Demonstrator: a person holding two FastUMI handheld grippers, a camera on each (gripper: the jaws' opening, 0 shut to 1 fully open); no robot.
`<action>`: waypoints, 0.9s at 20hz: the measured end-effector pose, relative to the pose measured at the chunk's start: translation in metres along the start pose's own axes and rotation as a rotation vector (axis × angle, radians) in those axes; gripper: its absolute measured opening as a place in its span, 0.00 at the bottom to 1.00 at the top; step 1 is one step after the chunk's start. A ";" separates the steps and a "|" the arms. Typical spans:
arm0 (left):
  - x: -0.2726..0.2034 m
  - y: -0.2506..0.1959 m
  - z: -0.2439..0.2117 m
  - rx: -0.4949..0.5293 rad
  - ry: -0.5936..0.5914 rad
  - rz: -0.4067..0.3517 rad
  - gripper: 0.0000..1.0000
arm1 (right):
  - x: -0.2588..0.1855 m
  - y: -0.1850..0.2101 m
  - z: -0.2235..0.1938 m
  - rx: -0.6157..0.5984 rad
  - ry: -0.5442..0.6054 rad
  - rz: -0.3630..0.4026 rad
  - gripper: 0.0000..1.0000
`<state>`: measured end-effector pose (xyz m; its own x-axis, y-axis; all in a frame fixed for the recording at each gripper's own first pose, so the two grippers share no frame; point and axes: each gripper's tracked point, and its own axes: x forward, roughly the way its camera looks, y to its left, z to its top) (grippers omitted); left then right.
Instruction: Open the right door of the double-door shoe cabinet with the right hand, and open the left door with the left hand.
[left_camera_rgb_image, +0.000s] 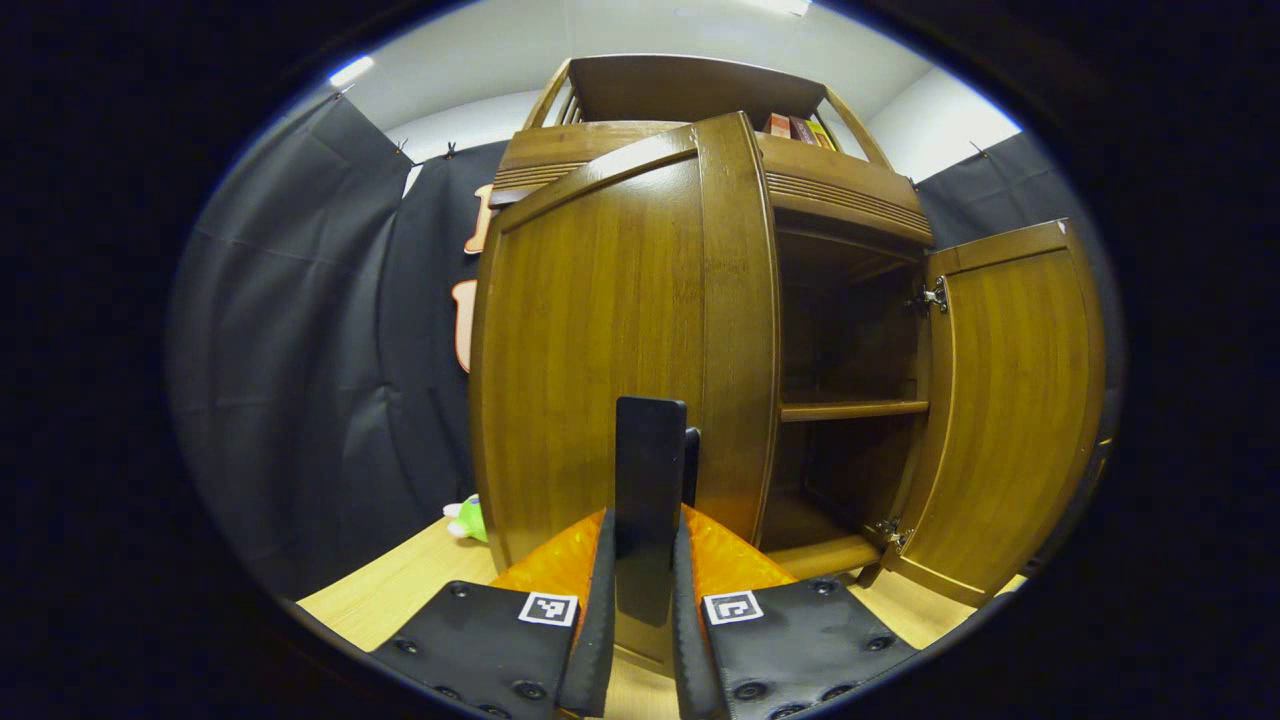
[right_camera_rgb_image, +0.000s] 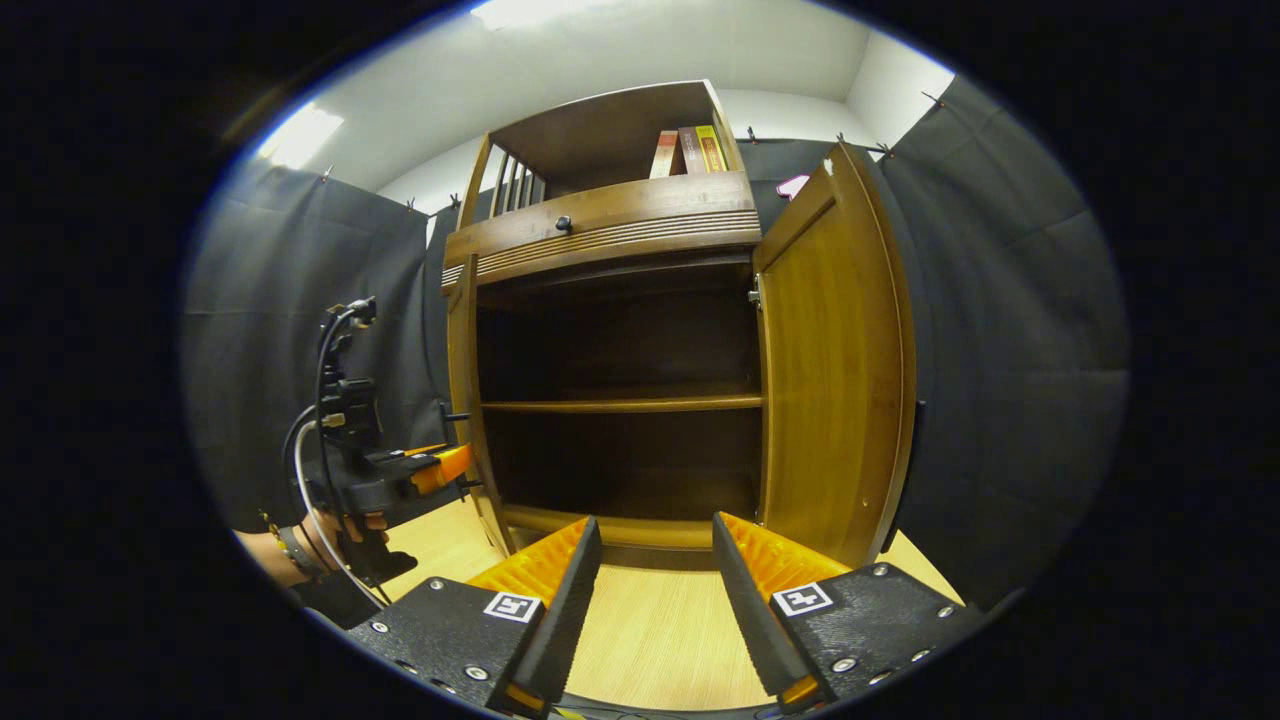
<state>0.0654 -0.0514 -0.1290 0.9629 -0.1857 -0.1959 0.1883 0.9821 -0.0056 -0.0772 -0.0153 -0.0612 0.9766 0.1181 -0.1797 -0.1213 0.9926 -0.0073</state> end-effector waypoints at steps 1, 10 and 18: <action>-0.005 0.006 0.001 0.003 -0.002 0.004 0.32 | 0.002 0.001 -0.001 -0.002 0.001 0.003 0.70; -0.043 0.059 -0.001 -0.003 0.003 0.067 0.27 | 0.017 0.018 -0.007 -0.007 0.014 0.021 0.70; -0.067 0.113 0.004 0.031 -0.007 0.105 0.17 | 0.031 0.045 -0.016 -0.012 0.024 0.045 0.70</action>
<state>0.0229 0.0723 -0.1123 0.9788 -0.0826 -0.1873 0.0926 0.9947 0.0452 -0.0552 0.0322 -0.0824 0.9656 0.1619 -0.2035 -0.1675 0.9858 -0.0103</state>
